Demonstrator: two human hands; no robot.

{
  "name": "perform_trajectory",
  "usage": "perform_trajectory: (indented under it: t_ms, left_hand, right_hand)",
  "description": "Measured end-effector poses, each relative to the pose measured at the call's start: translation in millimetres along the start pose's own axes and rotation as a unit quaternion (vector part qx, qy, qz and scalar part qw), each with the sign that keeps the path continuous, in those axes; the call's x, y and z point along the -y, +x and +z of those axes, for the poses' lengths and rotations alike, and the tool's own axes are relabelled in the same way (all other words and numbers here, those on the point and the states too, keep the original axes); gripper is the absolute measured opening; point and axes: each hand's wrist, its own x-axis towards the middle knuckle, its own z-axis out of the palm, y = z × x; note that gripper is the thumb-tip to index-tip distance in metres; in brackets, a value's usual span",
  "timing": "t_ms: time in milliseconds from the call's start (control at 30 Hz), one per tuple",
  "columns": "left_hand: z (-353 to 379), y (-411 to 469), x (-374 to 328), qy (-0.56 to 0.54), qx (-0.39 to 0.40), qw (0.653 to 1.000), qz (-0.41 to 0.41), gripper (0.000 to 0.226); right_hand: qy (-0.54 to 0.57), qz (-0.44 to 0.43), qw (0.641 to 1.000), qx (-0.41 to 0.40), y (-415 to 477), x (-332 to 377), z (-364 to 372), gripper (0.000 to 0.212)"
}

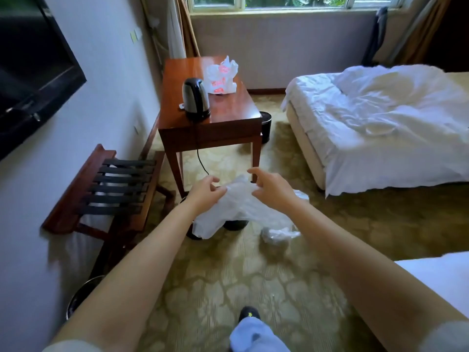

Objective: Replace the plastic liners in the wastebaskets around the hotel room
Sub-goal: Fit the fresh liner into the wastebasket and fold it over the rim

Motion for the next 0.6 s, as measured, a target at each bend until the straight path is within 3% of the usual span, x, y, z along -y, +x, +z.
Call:
perform_trajectory:
  t_ms: [233,400,600]
  left_hand:
    - [-50.6,119.8,7.9,0.046,0.016,0.998,-0.036,0.051]
    - [-81.3,198.3,14.1,0.082,0.047,0.995,-0.023,0.083]
    - [-98.0,313.1,13.6,0.085,0.187,0.977,0.051,0.103]
  right_hand:
    - [0.015,-0.016,0.999,0.027,152.6,-7.0,-3.0,0.054]
    - [0.0,-0.021,0.999,0.038,229.7,-5.1,8.5,0.04]
    - [-0.008,-0.003,1.0,0.01,307.9,-4.1,17.6,0.037]
